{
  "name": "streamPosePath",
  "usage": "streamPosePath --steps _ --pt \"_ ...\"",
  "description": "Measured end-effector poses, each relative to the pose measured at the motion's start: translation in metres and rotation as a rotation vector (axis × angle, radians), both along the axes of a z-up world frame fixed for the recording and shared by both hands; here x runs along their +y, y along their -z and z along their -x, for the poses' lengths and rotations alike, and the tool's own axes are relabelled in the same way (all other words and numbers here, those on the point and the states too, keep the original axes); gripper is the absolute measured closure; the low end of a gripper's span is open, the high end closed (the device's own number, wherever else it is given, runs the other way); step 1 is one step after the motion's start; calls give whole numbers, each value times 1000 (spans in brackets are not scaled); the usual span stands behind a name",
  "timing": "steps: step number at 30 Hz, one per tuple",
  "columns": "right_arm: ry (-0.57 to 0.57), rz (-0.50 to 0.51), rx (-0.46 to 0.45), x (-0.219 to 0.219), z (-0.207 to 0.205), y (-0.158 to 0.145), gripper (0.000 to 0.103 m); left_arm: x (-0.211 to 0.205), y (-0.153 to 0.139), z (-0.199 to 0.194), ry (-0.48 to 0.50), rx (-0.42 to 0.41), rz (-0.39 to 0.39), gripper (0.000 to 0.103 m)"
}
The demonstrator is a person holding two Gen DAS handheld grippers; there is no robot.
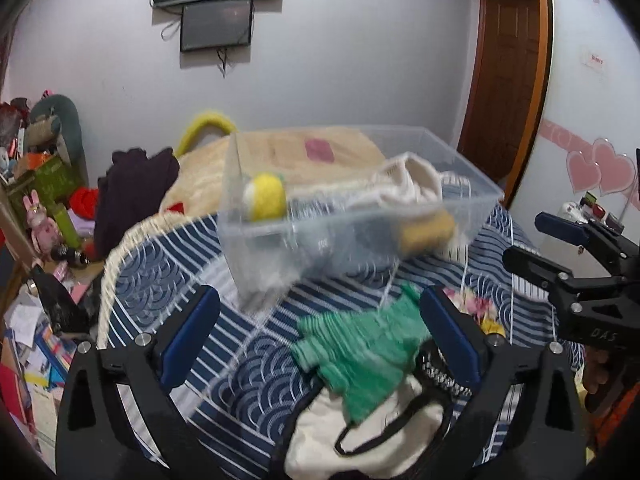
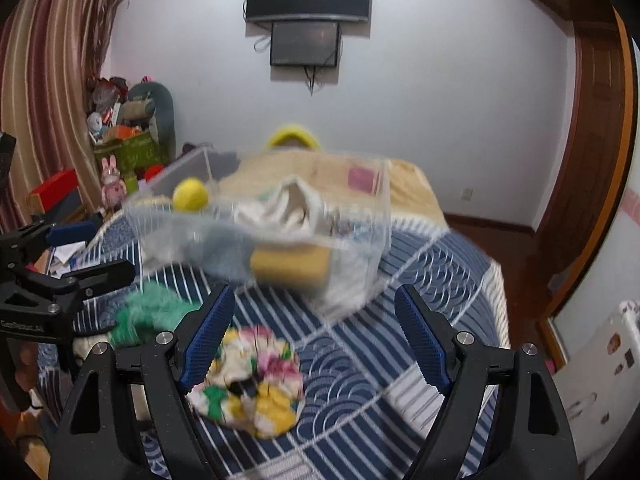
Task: Organize soft objects
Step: 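Grasp the green knit garment with the left tool while the right tool grasps the floral scarf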
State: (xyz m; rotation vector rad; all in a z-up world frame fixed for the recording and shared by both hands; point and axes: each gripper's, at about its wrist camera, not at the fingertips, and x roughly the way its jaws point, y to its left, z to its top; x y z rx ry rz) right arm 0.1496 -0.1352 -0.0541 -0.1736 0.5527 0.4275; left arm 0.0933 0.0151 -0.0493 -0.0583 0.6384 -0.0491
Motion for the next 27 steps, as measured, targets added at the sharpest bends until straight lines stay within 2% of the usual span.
streamPosePath --steps 5,8,10,11,12,13,14,16,18,20,24,27 --pt "-11 5 66 0 1 21 23 -3 19 -4 -3 43 8 2" --pt "-23 7 99 2 3 30 24 -5 25 -4 5 50 49 2" --pt "-26 9 108 1 5 36 25 -5 28 -4 13 48 65 7" --pt "-28 10 114 2 5 38 27 -6 28 -5 21 50 69 14" --pt "-31 8 122 2 5 39 34 -8 30 -5 33 58 72 20" --pt "-36 7 132 2 5 41 42 -9 32 -5 42 66 76 22" --pt "-43 6 146 3 4 43 47 -11 34 -7 47 72 79 24" --pt "-58 10 179 4 2 49 68 -13 37 -7 50 70 76 28" --pt "-81 7 210 4 1 54 75 -15 40 -6 55 56 61 35" --pt "-82 9 199 3 3 53 87 -15 42 -5 56 51 57 43" --pt "-83 -5 188 -1 7 51 93 -14 39 0 57 25 45 67" --pt "-68 -11 165 -5 8 44 94 -14 32 2 46 0 22 78"
